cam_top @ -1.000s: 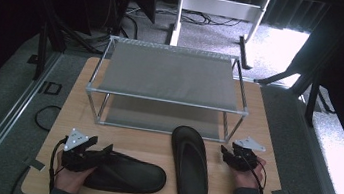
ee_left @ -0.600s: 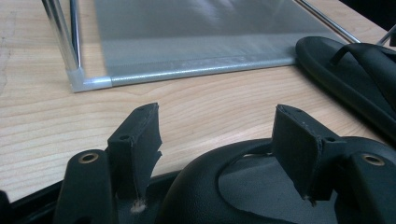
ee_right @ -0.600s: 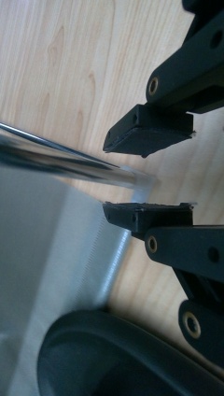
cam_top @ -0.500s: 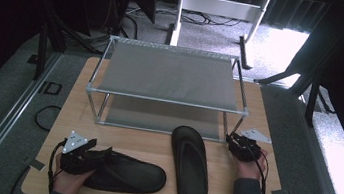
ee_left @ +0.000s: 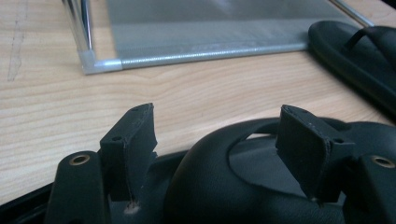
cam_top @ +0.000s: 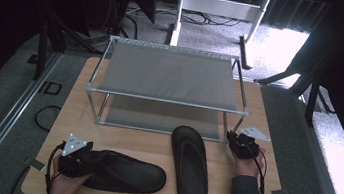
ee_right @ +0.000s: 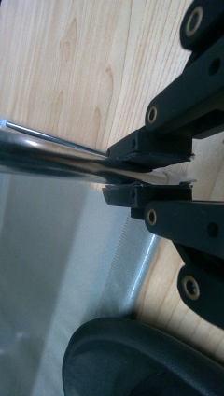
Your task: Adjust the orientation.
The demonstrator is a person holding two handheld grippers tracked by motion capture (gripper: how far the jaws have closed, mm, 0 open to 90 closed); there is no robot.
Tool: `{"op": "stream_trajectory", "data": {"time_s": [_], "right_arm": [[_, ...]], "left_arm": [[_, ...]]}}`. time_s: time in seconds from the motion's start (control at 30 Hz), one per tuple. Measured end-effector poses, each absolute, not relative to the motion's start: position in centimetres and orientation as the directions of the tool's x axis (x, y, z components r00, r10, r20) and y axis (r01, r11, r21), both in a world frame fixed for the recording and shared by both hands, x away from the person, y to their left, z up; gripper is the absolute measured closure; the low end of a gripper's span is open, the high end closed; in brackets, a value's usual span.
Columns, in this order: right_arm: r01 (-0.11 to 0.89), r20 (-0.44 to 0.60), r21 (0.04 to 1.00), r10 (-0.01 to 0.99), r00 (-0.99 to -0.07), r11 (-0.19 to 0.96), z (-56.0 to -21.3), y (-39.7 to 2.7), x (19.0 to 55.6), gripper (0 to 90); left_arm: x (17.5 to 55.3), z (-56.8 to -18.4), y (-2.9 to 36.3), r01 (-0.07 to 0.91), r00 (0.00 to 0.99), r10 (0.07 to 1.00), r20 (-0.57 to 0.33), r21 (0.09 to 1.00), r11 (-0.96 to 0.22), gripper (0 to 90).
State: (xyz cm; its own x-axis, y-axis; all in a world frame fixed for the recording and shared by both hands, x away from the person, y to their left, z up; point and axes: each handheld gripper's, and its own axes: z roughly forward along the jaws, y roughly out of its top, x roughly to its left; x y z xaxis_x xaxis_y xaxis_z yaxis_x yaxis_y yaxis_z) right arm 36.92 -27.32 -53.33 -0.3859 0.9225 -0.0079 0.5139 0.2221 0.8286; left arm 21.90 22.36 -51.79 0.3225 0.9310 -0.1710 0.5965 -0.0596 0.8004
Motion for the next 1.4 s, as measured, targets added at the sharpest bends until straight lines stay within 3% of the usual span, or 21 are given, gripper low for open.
{"op": "stream_trajectory", "data": {"time_s": [0.2,0.47,0.77,1.07,1.17,1.4], "right_arm": [[0.513,-0.012,0.829,0.924,-0.383,0.223,-53.3,-27.3,36.9,80.4],[0.511,-0.019,0.829,0.923,-0.383,0.229,-53.4,-27.2,36.9,80.0],[0.509,-0.022,0.829,0.924,-0.381,0.230,-53.4,-27.2,36.8,79.9],[0.507,-0.022,0.831,0.924,-0.382,0.230,-53.5,-27.2,36.8,79.9],[0.506,-0.024,0.831,0.924,-0.381,0.230,-53.5,-27.2,36.8,79.9],[0.506,-0.022,0.832,0.923,-0.383,0.229,-53.5,-27.2,36.7,79.8]], "left_arm": [[22.4,-52.3,22.2,0.636,0.332,0.928,-0.168,0.767,-0.089,32.3],[23.3,-52.5,22.3,0.659,0.360,0.911,-0.201,0.746,-0.095,45.6],[24.2,-52.3,22.2,0.645,0.400,0.896,-0.192,0.754,-0.126,54.9],[26.0,-51.9,20.9,0.626,0.450,0.878,-0.164,0.759,-0.180,57.4],[26.4,-51.6,20.7,0.609,0.464,0.869,-0.169,0.773,-0.175,65.3],[26.9,-51.0,20.7,0.603,0.437,0.882,-0.174,0.785,-0.144,60.7]]}}
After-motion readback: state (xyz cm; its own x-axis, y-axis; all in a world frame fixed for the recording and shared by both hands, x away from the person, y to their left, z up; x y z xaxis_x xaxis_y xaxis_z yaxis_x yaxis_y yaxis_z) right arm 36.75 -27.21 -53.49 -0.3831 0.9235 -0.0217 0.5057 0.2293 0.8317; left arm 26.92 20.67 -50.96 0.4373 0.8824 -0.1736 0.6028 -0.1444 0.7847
